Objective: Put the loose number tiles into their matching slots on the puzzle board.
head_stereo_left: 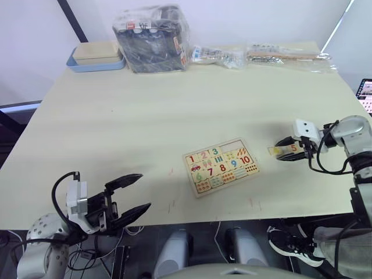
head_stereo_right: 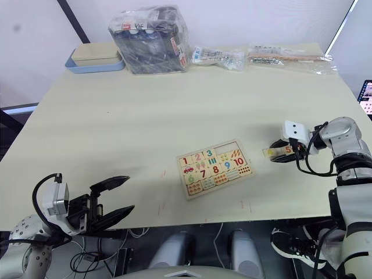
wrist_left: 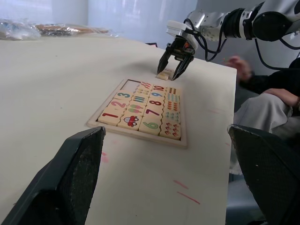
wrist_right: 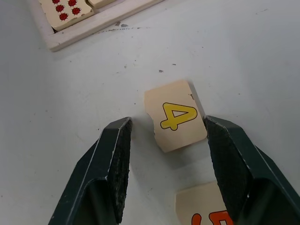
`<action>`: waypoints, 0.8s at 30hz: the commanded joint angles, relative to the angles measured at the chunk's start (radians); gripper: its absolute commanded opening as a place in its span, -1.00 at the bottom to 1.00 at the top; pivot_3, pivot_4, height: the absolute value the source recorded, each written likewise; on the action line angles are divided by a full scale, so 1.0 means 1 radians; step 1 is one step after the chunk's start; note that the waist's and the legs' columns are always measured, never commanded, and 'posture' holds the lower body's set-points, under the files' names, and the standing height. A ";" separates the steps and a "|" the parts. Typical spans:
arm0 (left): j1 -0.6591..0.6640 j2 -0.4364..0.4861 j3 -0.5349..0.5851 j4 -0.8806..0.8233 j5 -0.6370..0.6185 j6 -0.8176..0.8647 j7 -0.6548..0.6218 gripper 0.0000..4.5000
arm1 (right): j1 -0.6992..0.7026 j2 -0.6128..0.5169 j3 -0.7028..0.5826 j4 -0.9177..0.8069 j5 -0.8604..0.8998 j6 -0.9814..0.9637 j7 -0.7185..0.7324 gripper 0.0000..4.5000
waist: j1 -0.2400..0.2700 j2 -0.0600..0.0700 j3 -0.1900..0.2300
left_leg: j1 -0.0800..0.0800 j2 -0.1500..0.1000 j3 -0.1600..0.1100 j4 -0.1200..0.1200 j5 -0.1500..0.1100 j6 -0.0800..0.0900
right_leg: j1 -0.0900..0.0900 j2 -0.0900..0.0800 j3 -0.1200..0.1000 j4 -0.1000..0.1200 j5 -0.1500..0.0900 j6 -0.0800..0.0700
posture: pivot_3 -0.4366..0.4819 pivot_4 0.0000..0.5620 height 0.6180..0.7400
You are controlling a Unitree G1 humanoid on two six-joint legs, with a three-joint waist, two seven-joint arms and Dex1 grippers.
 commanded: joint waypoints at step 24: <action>-0.016 0.017 0.018 -0.080 -0.029 0.022 0.043 1.00 | -0.002 -0.150 0.148 -1.068 0.026 0.851 0.054 -0.62 | -0.003 0.004 0.002 | -0.001 0.000 -0.001 -0.001 0.000 0.000 | -0.003 -0.003 0.000 0.000 0.002 0.004 | -0.05 -0.47 1.00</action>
